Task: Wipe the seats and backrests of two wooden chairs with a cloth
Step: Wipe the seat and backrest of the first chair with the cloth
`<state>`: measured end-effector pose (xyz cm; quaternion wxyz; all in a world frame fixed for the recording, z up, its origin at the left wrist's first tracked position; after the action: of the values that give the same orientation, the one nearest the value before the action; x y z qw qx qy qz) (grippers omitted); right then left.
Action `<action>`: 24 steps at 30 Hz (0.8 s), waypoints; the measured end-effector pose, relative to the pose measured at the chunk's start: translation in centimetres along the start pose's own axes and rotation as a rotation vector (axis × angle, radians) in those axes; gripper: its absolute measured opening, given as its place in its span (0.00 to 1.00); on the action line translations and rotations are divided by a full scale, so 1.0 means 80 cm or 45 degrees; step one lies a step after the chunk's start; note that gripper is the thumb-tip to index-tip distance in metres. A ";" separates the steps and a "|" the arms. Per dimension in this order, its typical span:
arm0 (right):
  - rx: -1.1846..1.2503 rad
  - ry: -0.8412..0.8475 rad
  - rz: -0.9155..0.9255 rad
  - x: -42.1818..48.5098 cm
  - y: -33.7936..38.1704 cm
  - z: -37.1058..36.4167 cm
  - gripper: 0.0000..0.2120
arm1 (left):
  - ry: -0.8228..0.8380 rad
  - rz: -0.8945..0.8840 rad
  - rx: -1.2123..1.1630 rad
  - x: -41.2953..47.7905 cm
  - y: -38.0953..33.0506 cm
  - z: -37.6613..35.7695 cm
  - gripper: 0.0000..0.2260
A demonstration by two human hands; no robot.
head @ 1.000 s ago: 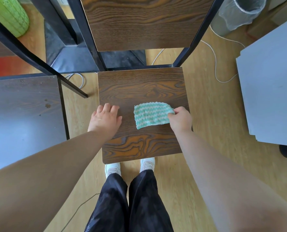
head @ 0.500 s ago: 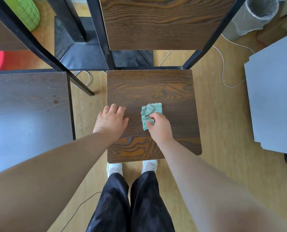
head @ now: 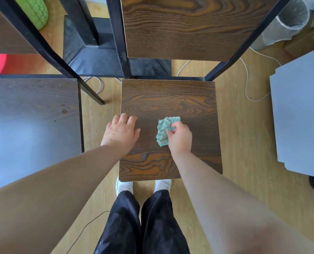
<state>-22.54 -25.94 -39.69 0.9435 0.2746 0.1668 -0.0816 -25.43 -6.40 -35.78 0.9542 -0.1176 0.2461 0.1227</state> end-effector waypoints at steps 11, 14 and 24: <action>0.035 0.071 0.085 -0.007 -0.007 0.007 0.15 | -0.013 0.025 -0.035 0.001 0.010 0.005 0.21; -0.114 0.084 0.114 -0.005 -0.006 -0.001 0.12 | -0.020 0.024 -0.042 0.002 0.011 0.006 0.21; -0.437 0.056 0.217 0.000 0.011 -0.009 0.12 | -0.018 0.017 -0.045 -0.002 0.011 0.001 0.21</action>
<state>-22.49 -24.77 -39.83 0.9761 0.1246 0.1749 0.0344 -25.80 -5.58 -35.79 0.9528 -0.1319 0.2380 0.1344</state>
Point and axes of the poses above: each hand's wrist, its own x-axis towards the middle knuckle, its own z-axis out of the back of the hand, y = z × x, the point moved 1 cm from there along x, towards the middle knuckle, and after that the axes turned 8 degrees about z, right-handed, at the moved point
